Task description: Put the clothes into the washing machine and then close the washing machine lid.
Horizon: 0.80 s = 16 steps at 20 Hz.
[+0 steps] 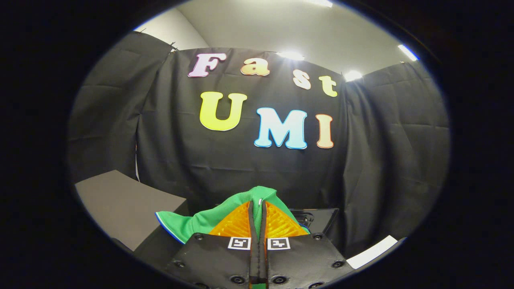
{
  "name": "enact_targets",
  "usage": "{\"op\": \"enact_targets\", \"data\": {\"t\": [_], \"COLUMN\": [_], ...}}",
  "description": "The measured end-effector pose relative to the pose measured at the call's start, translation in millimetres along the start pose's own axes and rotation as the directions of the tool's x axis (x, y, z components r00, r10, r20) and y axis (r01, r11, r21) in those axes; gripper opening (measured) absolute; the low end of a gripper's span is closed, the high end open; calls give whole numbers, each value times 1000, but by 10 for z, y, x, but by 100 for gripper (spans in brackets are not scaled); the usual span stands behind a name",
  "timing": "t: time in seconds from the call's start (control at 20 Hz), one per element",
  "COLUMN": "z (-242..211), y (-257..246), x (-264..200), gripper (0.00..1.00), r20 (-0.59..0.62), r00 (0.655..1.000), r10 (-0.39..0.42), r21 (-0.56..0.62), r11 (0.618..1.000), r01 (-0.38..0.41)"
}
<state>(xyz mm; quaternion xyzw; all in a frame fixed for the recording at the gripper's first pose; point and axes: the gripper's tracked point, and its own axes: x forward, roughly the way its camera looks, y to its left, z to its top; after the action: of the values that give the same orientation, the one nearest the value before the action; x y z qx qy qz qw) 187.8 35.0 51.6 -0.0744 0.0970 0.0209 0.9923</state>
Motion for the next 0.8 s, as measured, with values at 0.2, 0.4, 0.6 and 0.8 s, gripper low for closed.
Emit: {"op": "enact_targets", "data": {"t": [0.2, 0.4, 0.6, 0.8], "z": [-283, -697, -1150, -1709], "y": [-185, -302, -338, -337], "x": [39, 86, 184, 238], "gripper": [1, 1, 1, 2], "r20": [-36, -91, -164, -243], "r00": [999, 995, 986, 970], "r10": [-30, -38, -26, 1], "r21": [-26, -19, 21, 52], "r11": [999, 999, 999, 999], "r01": [29, 37, 29, 12]}}
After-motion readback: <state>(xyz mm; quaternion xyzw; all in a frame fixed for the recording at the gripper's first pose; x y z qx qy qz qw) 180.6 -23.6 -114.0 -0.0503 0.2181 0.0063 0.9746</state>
